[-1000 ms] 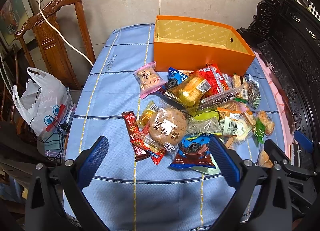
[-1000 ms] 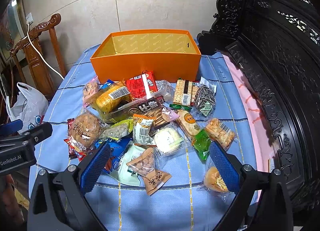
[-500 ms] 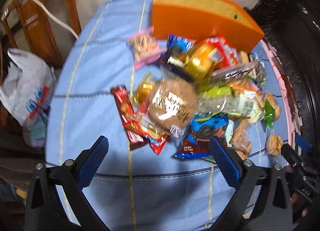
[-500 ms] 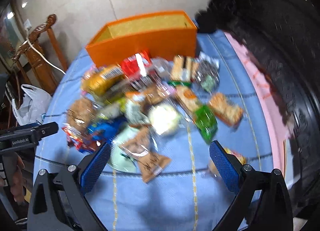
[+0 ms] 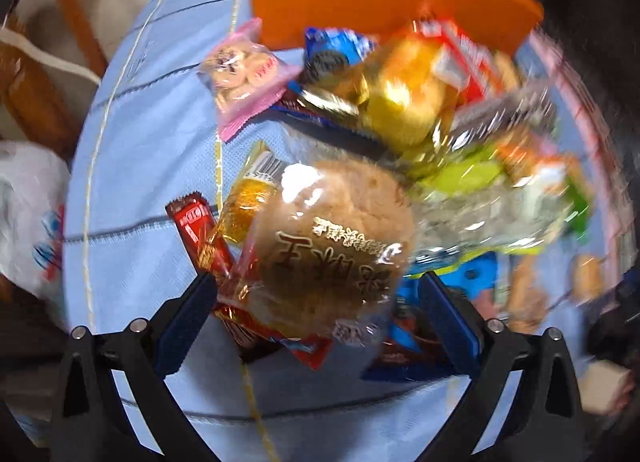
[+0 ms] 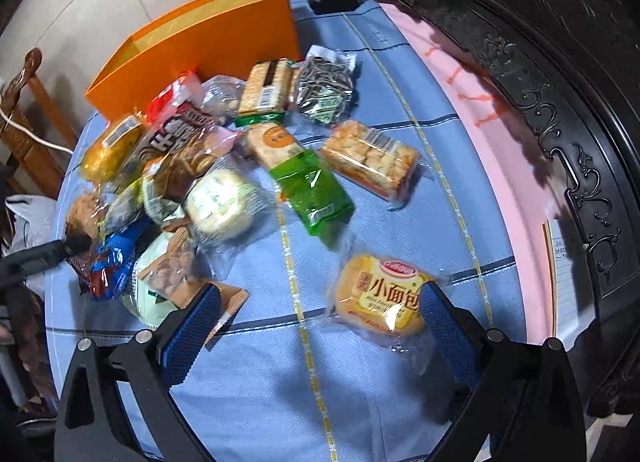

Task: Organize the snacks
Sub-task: 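Grasp the round wrapped bun with the left tool while the right tool grasps the barcoded bread loaf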

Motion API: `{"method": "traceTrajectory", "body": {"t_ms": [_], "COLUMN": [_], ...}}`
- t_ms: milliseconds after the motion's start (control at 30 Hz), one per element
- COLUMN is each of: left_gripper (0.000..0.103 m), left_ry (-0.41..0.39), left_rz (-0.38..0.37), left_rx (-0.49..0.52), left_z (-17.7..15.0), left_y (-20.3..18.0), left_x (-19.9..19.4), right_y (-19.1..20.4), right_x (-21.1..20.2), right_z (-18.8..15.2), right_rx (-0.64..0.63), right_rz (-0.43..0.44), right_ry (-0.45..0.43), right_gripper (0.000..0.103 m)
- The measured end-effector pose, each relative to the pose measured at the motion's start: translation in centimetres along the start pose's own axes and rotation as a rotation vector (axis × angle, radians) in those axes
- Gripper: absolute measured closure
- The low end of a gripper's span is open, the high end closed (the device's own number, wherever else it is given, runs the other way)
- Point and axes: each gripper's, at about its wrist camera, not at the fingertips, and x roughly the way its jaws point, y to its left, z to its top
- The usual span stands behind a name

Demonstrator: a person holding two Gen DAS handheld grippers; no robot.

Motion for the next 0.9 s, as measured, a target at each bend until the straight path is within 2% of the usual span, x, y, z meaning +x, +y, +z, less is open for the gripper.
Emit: {"method": "traceTrajectory", "body": {"t_ms": [33, 67, 167, 200, 233, 333, 433, 500, 600, 633, 667, 700, 733, 767, 900], "left_gripper": [0.004, 0.004, 0.005, 0.012, 0.024, 0.031, 0.032, 0.032, 0.032, 0.032, 0.032, 0.033, 0.033, 0.033, 0.033], "left_ry": [0.010, 0.014, 0.037, 0.043, 0.047, 0.040, 0.025, 0.011, 0.003, -0.004, -0.011, -0.015, -0.024, -0.039, -0.077], "left_rz": [0.022, 0.009, -0.042, -0.072, -0.096, -0.136, -0.179, -0.183, -0.184, -0.184, -0.186, -0.190, -0.196, -0.202, -0.224], "left_rx": [0.032, 0.045, -0.017, -0.049, -0.072, -0.122, -0.156, -0.153, -0.153, -0.154, -0.158, -0.162, -0.166, -0.170, -0.176], "left_z": [0.0, 0.1, 0.5, 0.7, 0.8, 1.0, 0.8, 0.6, 0.4, 0.4, 0.3, -0.1, -0.5, -0.7, -0.5], "left_y": [-0.4, -0.5, 0.5, 1.1, 1.5, 2.4, 3.2, 3.5, 4.0, 4.2, 4.5, 4.8, 5.1, 5.4, 6.3], "left_x": [0.5, 1.0, 1.7, 1.9, 2.0, 1.4, 0.7, 0.2, -0.5, -0.7, -1.0, -1.4, -1.9, -2.4, -3.6], "right_y": [-0.2, -0.4, -1.4, -1.8, -2.3, -3.5, -4.0, -4.1, -3.4, -3.4, -3.4, -3.1, -2.7, -2.3, -0.3], "right_x": [0.0, 0.0, 0.1, 0.2, 0.5, 1.9, 4.6, 6.1, 7.9, 8.2, 8.0, 7.4, 6.9, 6.0, 3.0], "right_z": [0.2, 0.4, 0.6, 0.6, 0.6, 0.1, -0.4, -0.5, -0.3, -0.4, -0.3, 0.0, 0.2, 0.5, 1.7], "right_rx": [-0.002, -0.006, -0.025, -0.033, -0.030, -0.001, 0.008, 0.015, -0.060, -0.060, -0.048, -0.060, -0.078, -0.087, -0.130], "right_rz": [-0.005, -0.018, -0.096, -0.119, -0.119, -0.088, -0.076, -0.054, -0.098, -0.086, -0.086, -0.071, -0.036, -0.008, 0.052], "right_ry": [0.004, 0.007, 0.036, 0.056, 0.074, 0.154, 0.246, 0.242, 0.235, 0.236, 0.226, 0.218, 0.226, 0.215, 0.145], "right_gripper": [0.004, 0.004, 0.004, 0.004, 0.004, 0.004, 0.004, 0.004, 0.005, 0.011, 0.025, 0.041, 0.066, 0.071, 0.078]}}
